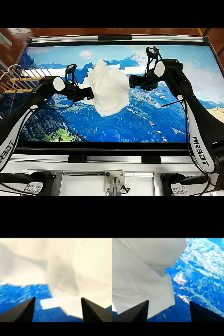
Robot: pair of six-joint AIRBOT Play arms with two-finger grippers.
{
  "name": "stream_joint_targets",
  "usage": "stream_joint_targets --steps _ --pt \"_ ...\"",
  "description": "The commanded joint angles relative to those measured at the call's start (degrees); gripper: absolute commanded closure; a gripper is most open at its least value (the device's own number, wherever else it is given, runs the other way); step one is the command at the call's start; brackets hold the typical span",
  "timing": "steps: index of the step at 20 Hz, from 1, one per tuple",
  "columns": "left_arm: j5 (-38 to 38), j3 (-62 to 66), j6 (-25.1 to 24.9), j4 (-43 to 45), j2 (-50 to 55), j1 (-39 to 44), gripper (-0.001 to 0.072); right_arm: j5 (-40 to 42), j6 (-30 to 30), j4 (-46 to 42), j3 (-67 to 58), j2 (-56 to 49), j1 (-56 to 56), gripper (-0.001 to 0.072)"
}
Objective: Fold the shirts.
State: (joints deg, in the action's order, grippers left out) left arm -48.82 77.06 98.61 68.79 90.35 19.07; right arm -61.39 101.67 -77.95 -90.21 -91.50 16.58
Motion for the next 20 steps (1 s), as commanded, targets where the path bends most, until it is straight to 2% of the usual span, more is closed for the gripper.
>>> stream_joint_targets --steps 1,5,6,8,9,11,12,16,18,20 --pt "9.55 0.07 -8.17 -16.04 5.97 -1.88 0.0012 -3.06 -2.16 3.17 0.0 -1.16 0.04 0.0079" --pt "10.86 1.18 -8.15 -19.17 9.57 -1.53 0.0031 -8.39 -2.58 4.04 0.0 -1.11 0.02 0.0079" --pt "10.84 1.79 -8.13 -19.63 10.19 -1.53 0.0161 -9.49 -2.62 4.04 0.0 -1.11 0.02 0.0079" --pt "10.82 2.23 -8.17 -19.76 10.4 -1.7 0.0617 -10.47 -2.6 3.91 -0.07 -0.72 0.02 0.008" --pt "9.18 2.78 -9.14 -19.76 10.23 -2.12 0.066 -10.47 -2.6 3.63 -0.07 -0.07 0.02 0.008" --pt "1.05 5.86 -16.87 -19.41 9.64 -3.74 0.0661 -10.86 -2.58 1.88 -0.42 2.21 -0.13 0.008" --pt "-4.2 7.8 -19.12 -18.32 9.07 -4.72 0.0661 -11.21 -2.58 0.37 -0.96 3.89 -0.66 0.008" --pt "-21.9 10.91 -19.96 -14.82 2.6 -5.05 0.0661 -13.2 0.28 -3.54 -6.86 12.11 -6.58 0.008" --pt "-23.47 8.94 -19.89 -14.86 -1.38 -0.44 0.0661 -13.27 2.21 -3.58 -10.67 16.7 -10.47 0.008" --pt "-18.91 5.68 -16.65 -16.09 -4.04 7.37 0.0661 -13.27 2.86 -3.63 -13.27 21.22 -13.9 0.008"
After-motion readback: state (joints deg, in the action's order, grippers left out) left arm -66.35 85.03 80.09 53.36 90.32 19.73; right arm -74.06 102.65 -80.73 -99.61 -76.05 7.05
